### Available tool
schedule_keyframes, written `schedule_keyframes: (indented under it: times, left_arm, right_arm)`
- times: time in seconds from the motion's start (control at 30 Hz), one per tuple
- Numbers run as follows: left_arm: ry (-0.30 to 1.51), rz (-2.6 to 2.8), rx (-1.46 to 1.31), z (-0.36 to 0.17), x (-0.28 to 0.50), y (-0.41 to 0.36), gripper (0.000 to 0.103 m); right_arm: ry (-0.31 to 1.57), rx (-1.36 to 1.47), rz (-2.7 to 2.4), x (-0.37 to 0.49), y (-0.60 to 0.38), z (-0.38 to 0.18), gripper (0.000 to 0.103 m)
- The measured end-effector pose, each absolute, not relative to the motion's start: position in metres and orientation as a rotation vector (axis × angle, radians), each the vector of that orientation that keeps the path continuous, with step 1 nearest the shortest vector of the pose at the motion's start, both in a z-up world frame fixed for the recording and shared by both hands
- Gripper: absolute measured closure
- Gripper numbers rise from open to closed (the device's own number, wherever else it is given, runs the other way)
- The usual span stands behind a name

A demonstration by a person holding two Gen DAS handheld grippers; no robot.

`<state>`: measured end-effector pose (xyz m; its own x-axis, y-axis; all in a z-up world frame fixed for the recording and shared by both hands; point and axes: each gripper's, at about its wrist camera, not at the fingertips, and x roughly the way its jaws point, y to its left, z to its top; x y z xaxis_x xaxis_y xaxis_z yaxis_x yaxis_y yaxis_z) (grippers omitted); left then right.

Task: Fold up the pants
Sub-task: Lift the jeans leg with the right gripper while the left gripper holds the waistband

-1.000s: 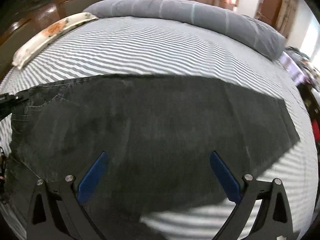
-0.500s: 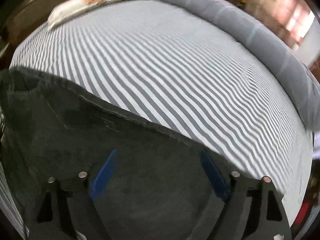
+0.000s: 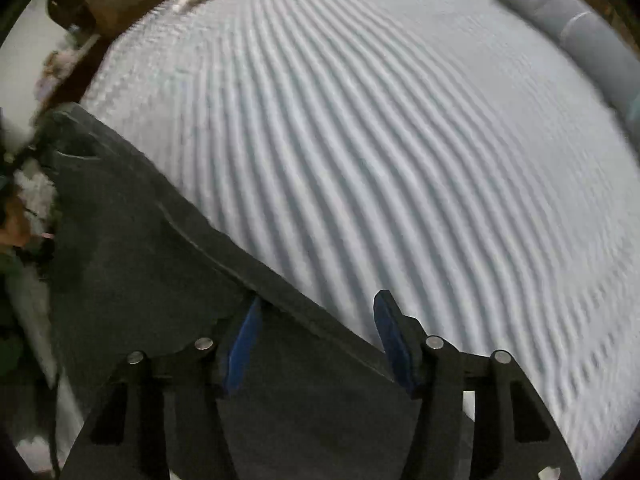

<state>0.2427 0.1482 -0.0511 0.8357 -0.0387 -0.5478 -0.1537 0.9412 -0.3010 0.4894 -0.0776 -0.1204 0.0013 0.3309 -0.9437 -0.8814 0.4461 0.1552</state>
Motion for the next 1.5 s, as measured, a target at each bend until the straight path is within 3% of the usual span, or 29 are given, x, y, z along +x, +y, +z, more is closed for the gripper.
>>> schedule_keyframes:
  times: [0.17, 0.3, 0.47, 0.97, 1.17, 1.5]
  left_arm:
    - [0.57, 0.087, -0.288, -0.052, 0.243, 0.142, 0.098]
    - [0.59, 0.104, -0.297, -0.056, 0.248, 0.148, 0.098]
    - [0.599, 0.113, -0.298, -0.058, 0.252, 0.151, 0.098]
    - [0.628, 0.131, -0.346, -0.06, 0.253, 0.155, 0.098]
    - [0.674, 0.152, -0.416, -0.054, 0.259, 0.156, 0.098]
    - [0.745, -0.035, -0.287, -0.022, 0.255, 0.15, 0.098]
  right_arm:
    - [1.251, -0.572, 1.207, 0.483, -0.046, -0.135, 0.049]
    - [1.243, -0.592, 1.269, 0.48, -0.041, -0.137, 0.07]
    - [1.282, -0.654, 1.199, 0.479, -0.068, -0.144, 0.087]
    - [1.272, -0.75, 0.954, 0.499, -0.129, -0.142, 0.087]
    - [1.175, -0.783, 0.832, 0.468, -0.12, -0.133, 0.096]
    - [1.096, -0.719, 0.567, 0.358, -0.164, -0.068, 0.099]
